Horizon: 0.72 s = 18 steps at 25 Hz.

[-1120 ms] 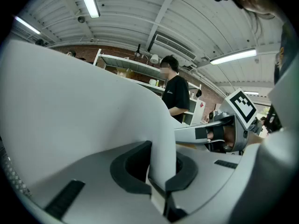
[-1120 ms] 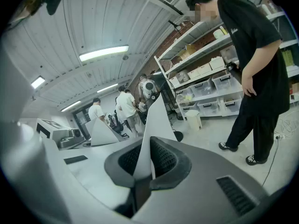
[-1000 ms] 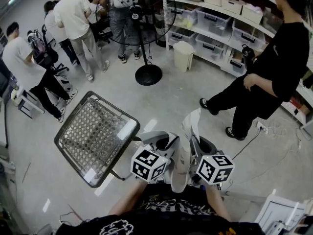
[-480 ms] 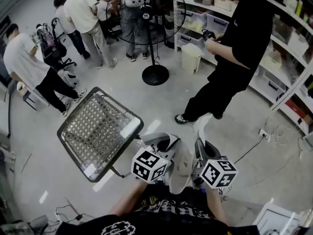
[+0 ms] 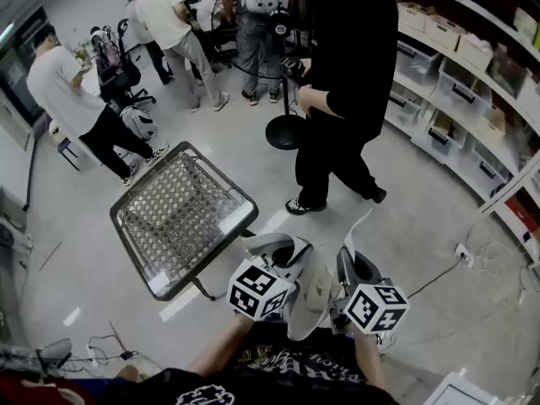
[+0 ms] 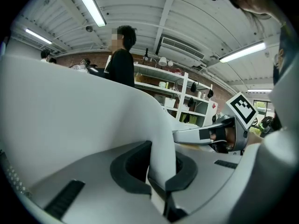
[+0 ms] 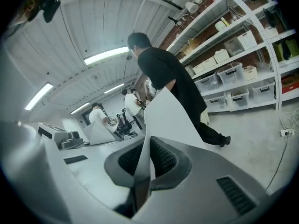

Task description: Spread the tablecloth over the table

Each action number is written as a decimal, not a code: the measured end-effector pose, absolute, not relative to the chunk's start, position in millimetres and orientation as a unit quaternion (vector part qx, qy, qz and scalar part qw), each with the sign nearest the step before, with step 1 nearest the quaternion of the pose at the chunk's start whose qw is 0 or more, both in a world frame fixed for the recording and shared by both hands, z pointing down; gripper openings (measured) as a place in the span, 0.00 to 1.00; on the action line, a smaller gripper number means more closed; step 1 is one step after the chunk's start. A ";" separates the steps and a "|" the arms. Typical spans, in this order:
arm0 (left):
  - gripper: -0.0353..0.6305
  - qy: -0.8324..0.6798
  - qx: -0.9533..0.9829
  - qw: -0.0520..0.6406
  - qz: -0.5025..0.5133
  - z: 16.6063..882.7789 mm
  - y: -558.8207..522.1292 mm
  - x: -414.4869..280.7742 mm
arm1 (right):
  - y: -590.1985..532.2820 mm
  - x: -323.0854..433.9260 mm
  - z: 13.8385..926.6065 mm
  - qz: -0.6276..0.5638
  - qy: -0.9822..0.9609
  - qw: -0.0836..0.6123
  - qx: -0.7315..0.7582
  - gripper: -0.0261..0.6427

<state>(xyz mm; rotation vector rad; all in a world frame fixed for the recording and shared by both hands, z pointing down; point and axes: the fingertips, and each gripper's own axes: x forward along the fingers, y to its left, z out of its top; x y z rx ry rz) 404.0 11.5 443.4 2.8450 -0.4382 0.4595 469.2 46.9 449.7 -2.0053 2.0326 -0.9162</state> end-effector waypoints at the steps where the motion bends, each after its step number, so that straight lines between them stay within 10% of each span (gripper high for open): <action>1: 0.09 -0.154 0.969 0.114 0.157 444.1 14.0 404.8 | 48.6 468.6 450.9 -0.308 0.681 0.070 -0.661 0.07; 18: 0.09 -0.279 0.948 0.071 0.138 420.7 -6.2 367.0 | 16.3 414.5 425.2 -0.304 0.774 0.087 -0.548 0.06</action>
